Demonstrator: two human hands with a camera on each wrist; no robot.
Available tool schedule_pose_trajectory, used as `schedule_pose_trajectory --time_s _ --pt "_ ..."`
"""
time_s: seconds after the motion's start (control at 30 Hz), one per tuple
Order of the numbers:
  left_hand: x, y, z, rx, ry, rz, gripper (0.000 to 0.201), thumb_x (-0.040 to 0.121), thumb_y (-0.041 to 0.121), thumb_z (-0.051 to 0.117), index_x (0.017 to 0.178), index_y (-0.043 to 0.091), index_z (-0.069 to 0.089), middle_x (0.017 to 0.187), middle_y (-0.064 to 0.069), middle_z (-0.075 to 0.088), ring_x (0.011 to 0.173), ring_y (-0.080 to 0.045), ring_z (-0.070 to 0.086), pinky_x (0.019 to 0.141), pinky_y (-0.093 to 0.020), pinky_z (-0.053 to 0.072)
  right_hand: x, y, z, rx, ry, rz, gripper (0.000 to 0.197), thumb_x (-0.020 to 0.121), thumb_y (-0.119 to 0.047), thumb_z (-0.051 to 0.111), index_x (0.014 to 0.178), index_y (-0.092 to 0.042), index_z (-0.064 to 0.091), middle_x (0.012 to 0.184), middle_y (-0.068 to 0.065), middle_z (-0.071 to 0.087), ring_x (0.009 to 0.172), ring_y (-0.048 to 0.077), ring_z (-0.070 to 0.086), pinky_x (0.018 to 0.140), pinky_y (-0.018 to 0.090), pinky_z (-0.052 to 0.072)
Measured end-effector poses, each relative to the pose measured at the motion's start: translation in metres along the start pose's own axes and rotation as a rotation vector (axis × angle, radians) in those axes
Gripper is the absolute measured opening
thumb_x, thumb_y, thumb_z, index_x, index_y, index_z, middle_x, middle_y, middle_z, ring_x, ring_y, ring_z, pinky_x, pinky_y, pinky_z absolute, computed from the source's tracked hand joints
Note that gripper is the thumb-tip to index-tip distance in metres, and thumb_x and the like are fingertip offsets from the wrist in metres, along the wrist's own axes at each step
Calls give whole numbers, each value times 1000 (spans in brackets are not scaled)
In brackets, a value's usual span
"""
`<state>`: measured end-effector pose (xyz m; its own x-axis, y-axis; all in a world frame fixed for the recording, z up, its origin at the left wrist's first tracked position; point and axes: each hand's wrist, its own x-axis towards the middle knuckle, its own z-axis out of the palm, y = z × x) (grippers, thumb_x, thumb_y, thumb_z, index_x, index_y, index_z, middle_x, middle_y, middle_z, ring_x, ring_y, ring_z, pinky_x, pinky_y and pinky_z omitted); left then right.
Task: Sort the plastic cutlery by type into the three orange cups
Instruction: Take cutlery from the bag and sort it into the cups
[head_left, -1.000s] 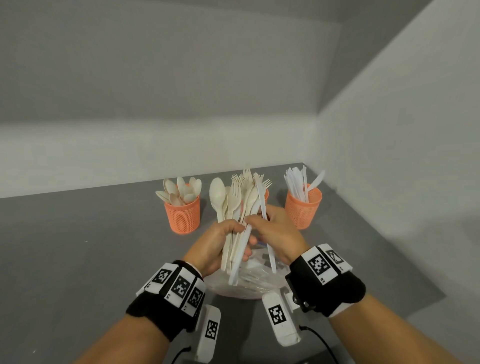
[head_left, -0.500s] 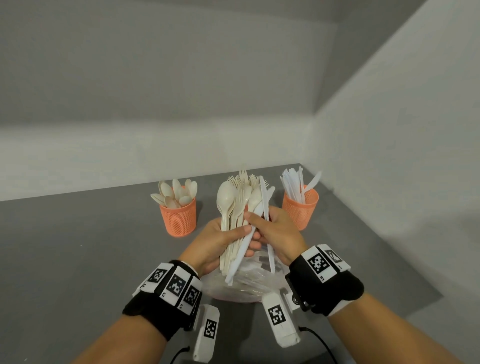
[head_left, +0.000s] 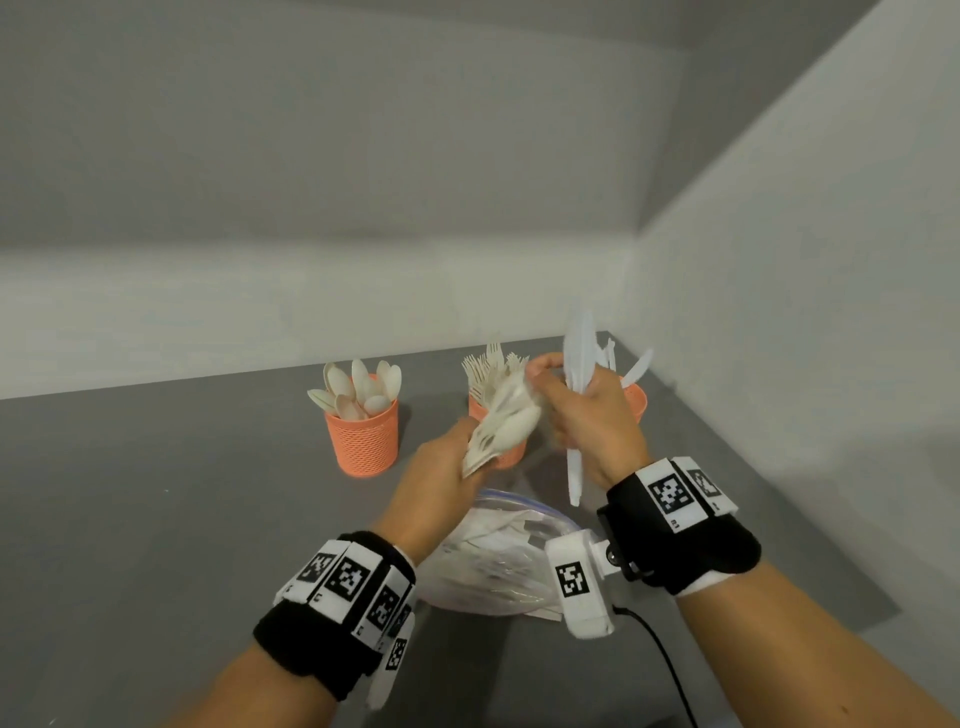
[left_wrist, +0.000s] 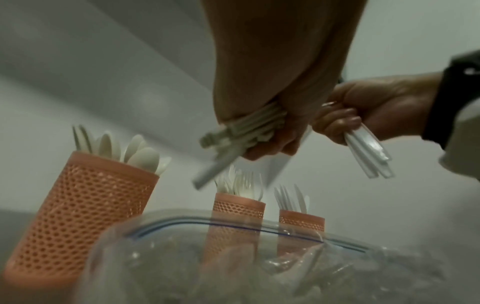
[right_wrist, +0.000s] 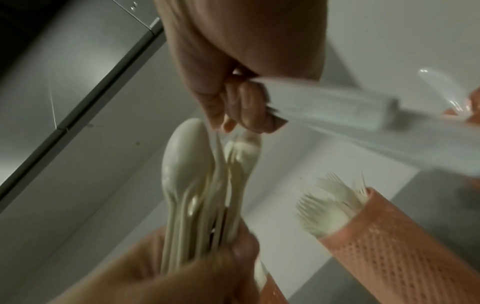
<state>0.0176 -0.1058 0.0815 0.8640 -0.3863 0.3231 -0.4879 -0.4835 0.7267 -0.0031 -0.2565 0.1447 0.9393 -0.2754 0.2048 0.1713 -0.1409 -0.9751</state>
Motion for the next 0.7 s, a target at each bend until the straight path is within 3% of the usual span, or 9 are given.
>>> schedule_pose_trajectory --time_s 0.07,0.13,0.27,0.33,0.4,0.47,0.57,0.63,0.7 --pt "0 -1 -2 199 34 52 11 90 12 52 101 14 54 76 8 52 67 -18 52 51 -20 28 2 -4 -2 -52 -5 -26 22 87 -14 61 67 -6 58 31 -14 46 31 0 44 37 6 30" --pt "1 -1 -4 320 87 41 13 90 8 48 102 12 52 79 4 49 67 -18 46 50 -23 23 2 -1 1 -153 -21 -43 29 81 -20 69 59 -3 59 36 -11 49 36 1 45 42 8 33" --pt "3 1 -3 417 112 3 18 89 5 46 106 9 51 93 -7 57 69 -24 49 56 -29 29 2 8 11 -265 -12 -34 28 75 -20 74 56 -5 59 60 12 60 57 18 56 58 26 43" --pt "3 -1 -1 440 98 -9 18 90 6 46 107 10 50 93 -6 57 68 -20 46 55 -28 28 5 7 12 -298 8 -15 29 78 -15 70 54 -8 56 57 7 59 54 15 55 56 23 43" --pt "2 -4 0 447 82 -22 18 90 5 45 107 11 48 94 -5 57 68 -19 45 56 -27 28 10 5 6 -236 107 12 34 82 -13 65 51 -12 50 43 -8 49 39 2 46 47 16 37" --pt "2 -8 1 430 72 -33 17 89 4 43 105 10 48 93 -6 57 69 -21 47 56 -28 29 16 4 -2 -147 190 34 33 86 -15 60 55 -10 48 34 -12 39 31 2 38 43 15 33" --pt "2 -10 4 405 56 -9 17 89 4 43 105 9 48 91 -7 57 68 -22 48 57 -29 30 14 7 -4 -115 109 75 31 90 -21 55 61 -15 49 30 -14 42 30 -1 41 38 9 31" --pt "5 -10 8 405 48 23 18 89 4 42 106 9 48 91 -6 58 67 -21 46 58 -29 30 14 14 0 -34 40 120 26 93 -22 52 67 -17 52 35 -13 48 33 0 43 38 10 32" --pt "9 -11 12 397 31 21 19 90 5 42 108 8 48 91 -7 60 67 -20 44 58 -28 29 20 18 -5 78 77 136 26 95 -22 48 70 -16 53 49 -6 52 38 2 46 47 17 38"
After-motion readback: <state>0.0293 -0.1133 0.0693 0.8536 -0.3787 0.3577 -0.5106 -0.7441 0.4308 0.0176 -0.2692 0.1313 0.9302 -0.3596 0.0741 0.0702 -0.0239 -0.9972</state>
